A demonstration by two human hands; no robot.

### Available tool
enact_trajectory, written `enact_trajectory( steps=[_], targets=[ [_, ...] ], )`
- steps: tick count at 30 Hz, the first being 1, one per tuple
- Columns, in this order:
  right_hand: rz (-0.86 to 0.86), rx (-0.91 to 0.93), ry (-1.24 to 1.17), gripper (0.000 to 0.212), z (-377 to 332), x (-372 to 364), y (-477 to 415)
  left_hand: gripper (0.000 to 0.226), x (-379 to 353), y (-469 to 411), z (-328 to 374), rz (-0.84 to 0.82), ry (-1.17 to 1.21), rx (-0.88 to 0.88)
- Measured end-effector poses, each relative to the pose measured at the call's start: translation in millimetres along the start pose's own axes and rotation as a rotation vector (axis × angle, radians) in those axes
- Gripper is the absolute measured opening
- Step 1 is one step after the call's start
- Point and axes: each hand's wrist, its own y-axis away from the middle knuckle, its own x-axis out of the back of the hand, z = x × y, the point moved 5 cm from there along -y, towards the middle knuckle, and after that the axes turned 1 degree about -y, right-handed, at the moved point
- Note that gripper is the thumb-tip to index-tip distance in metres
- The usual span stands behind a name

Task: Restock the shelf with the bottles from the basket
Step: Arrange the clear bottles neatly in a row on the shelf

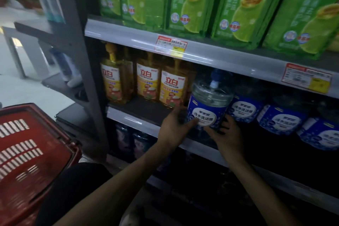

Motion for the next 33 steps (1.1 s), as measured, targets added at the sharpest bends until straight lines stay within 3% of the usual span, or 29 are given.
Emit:
enact_trajectory(
  steps=[8, 15, 21, 27, 33],
  targets=[
    [0.089, 0.05, 0.047, 0.086, -28.9, 1.8, 17.0, 0.049, 5.2, 8.5, 9.3, -0.014, 0.012, -0.009],
    [0.217, 0.286, 0.204, 0.071, -52.0, -17.6, 61.8, 0.052, 43.6, 32.7, 10.6, 0.013, -0.392, -0.279],
    [-0.043, 0.429, 0.442, 0.071, -63.1, -43.8, 83.4, 0.057, 76.9, 39.8, -1.9, 0.043, -0.699, -0.361],
    [-0.204, 0.441, 0.284, 0.077, -92.3, -80.7, 77.1, 0.07, 134.9, 60.1, -16.3, 0.075, -1.027, -0.224],
    [-0.441, 0.553, 0.336, 0.083, -127.0, -129.7, 94.2, 0.074, 206.5, 113.9, -17.2, 0.088, -1.278, -0.16]
  ],
)
